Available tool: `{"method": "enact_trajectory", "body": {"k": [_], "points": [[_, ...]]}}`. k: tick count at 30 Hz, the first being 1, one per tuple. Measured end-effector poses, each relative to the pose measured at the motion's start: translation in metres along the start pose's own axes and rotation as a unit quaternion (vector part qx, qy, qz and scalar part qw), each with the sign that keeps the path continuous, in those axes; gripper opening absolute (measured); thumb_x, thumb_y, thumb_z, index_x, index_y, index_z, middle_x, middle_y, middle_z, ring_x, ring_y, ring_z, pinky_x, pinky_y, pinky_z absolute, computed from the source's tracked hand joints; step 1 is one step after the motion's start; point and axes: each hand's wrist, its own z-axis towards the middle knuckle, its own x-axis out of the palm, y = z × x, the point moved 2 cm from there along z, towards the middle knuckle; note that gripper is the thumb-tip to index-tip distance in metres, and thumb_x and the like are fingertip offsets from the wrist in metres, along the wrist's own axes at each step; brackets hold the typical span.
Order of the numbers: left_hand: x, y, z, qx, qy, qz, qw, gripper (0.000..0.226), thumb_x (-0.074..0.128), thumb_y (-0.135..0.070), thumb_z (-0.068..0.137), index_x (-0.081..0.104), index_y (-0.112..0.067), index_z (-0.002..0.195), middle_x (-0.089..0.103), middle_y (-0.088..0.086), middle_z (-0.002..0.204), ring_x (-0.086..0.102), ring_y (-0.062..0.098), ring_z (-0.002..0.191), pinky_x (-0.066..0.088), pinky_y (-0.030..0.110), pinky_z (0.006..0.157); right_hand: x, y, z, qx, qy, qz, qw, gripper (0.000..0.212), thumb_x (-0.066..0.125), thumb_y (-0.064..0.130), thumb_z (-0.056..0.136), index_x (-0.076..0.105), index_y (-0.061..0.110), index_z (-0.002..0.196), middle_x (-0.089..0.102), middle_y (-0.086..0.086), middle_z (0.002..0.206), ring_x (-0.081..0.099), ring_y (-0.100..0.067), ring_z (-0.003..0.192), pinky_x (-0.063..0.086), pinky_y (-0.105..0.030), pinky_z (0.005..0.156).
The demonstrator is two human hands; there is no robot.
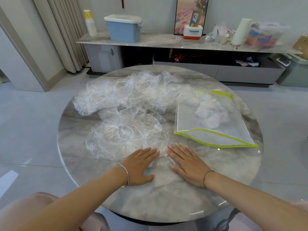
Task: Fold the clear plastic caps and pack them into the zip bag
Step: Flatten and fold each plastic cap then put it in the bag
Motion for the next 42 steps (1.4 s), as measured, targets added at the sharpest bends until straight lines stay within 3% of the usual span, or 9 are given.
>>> {"method": "enact_trajectory", "body": {"k": [3,5,9,13,19,25,31,35,42], "points": [[-0.010,0.004,-0.001,0.001,-0.053,0.047,0.997,0.074,0.045,-0.038,0.082,0.022,-0.016,0.149,0.022,0.000,0.155,0.026,0.019,0.140,0.017,0.029,0.114,0.000,0.001,0.000,-0.013,-0.002,0.014,1.000,0.080,-0.015,0.071,0.073,-0.012,0.035,0.144,-0.017,0.019,0.150,-0.024,-0.006,0.139,-0.020,-0.024,0.111],[-0.017,0.005,0.001,0.029,-0.115,0.074,0.990,0.060,0.068,-0.021,0.070,0.055,-0.015,0.128,0.062,0.001,0.123,0.059,0.020,0.109,0.045,0.029,0.091,-0.005,0.004,-0.001,-0.018,-0.040,0.018,0.999,0.081,0.001,0.072,0.084,0.007,0.027,0.150,0.004,0.011,0.156,-0.005,-0.013,0.145,-0.013,-0.025,0.113],[-0.026,-0.005,0.009,0.039,-0.169,0.092,0.981,0.051,0.091,-0.036,0.036,0.069,-0.026,0.081,0.062,-0.012,0.055,0.058,0.008,0.053,0.039,0.015,0.047,-0.021,0.021,-0.006,-0.079,-0.163,0.016,0.983,0.060,0.052,0.053,0.078,0.049,0.023,0.130,0.053,0.004,0.128,0.041,-0.016,0.121,0.020,-0.026,0.104],[-0.036,-0.026,0.008,-0.011,-0.147,-0.010,0.989,0.058,0.063,-0.054,0.078,0.043,-0.023,0.123,0.064,-0.011,0.097,0.058,0.008,0.077,0.041,0.023,0.063,-0.023,0.031,-0.009,-0.125,-0.249,-0.024,0.960,0.030,0.050,0.028,0.068,0.061,0.022,0.095,0.060,0.005,0.088,0.044,-0.014,0.085,0.030,-0.025,0.072],[-0.024,-0.018,0.013,0.070,-0.096,-0.037,0.992,0.087,0.067,-0.057,0.070,0.027,-0.033,0.144,0.024,-0.013,0.150,0.027,0.013,0.123,0.022,0.026,0.103,-0.019,0.008,-0.022,0.049,-0.209,0.241,0.947,0.014,0.053,0.031,0.077,0.065,0.023,0.081,0.064,0.010,0.077,0.057,-0.009,0.077,0.039,-0.021,0.071],[-0.015,-0.011,0.027,-0.023,-0.133,-0.162,0.978,0.022,0.061,-0.039,0.087,0.067,-0.029,0.105,0.058,0.002,0.099,0.053,0.018,0.094,0.038,0.029,0.092,-0.017,-0.004,-0.031,0.137,-0.165,0.495,0.842,0.008,0.065,0.004,0.085,0.068,0.011,0.085,0.070,-0.004,0.084,0.065,-0.014,0.080,0.049,-0.025,0.075],[-0.015,-0.021,0.025,-0.075,-0.095,-0.312,0.943,0.014,0.056,-0.030,0.093,0.057,-0.020,0.083,0.058,-0.013,0.063,0.047,-0.003,0.055,0.038,0.014,0.063,-0.017,-0.004,-0.025,0.229,-0.153,0.598,0.753,0.016,0.064,-0.001,0.085,0.058,0.007,0.098,0.071,-0.005,0.077,0.066,-0.015,0.062,0.053,-0.025,0.056],[-0.008,-0.023,0.027,-0.119,-0.081,-0.297,0.944,0.020,0.056,-0.031,0.093,0.052,-0.020,0.077,0.046,-0.014,0.042,0.045,-0.005,0.045,0.035,0.016,0.058,-0.015,-0.004,-0.029,0.246,-0.173,0.432,0.850,0.032,0.069,0.010,0.081,0.046,0.018,0.102,0.057,0.006,0.088,0.051,-0.003,0.058,0.044,-0.019,0.061],[-0.017,-0.028,0.025,-0.164,-0.103,-0.274,0.942,0.017,0.053,-0.038,0.093,0.052,-0.022,0.089,0.066,-0.004,0.070,0.054,0.004,0.063,0.044,0.022,0.065,-0.022,0.007,-0.038,-0.034,-0.220,0.047,0.974,0.041,0.041,0.040,0.094,0.052,0.023,0.130,0.047,0.003,0.140,0.038,-0.013,0.129,0.025,-0.029,0.106]]}}
